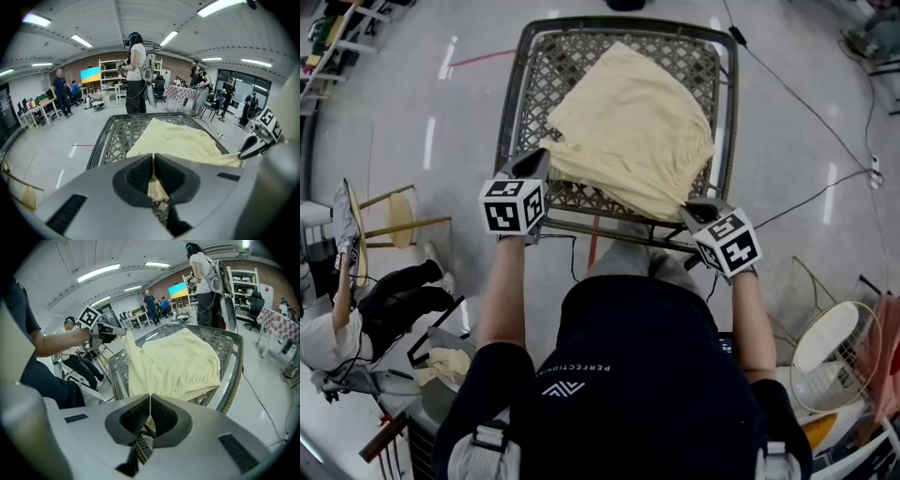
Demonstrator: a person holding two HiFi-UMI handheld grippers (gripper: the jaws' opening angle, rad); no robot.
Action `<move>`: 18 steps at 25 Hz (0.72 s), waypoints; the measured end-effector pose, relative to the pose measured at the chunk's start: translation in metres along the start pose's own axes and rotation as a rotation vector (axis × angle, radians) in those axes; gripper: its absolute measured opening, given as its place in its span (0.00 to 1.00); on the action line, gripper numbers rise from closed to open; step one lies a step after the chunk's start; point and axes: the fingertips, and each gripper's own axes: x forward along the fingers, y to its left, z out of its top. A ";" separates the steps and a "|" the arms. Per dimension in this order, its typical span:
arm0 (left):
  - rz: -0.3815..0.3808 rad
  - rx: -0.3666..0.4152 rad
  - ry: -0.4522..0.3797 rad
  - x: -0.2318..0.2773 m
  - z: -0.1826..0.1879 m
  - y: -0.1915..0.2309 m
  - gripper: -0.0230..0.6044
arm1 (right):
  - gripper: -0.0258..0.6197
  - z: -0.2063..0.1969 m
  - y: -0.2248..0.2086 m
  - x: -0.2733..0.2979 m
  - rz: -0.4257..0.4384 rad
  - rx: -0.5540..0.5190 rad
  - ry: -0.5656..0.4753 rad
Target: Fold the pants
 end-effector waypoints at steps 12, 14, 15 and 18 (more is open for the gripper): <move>-0.077 0.080 0.034 0.065 0.051 -0.003 0.07 | 0.10 0.025 -0.039 0.006 -0.035 0.063 -0.009; -0.085 0.090 0.039 0.076 0.059 -0.001 0.07 | 0.10 0.029 -0.045 0.007 -0.036 0.076 -0.011; -0.089 0.093 0.041 0.082 0.064 0.000 0.07 | 0.10 0.030 -0.048 0.007 -0.037 0.083 -0.012; -0.105 0.105 0.043 0.097 0.078 0.000 0.07 | 0.10 0.037 -0.056 0.007 -0.048 0.098 -0.014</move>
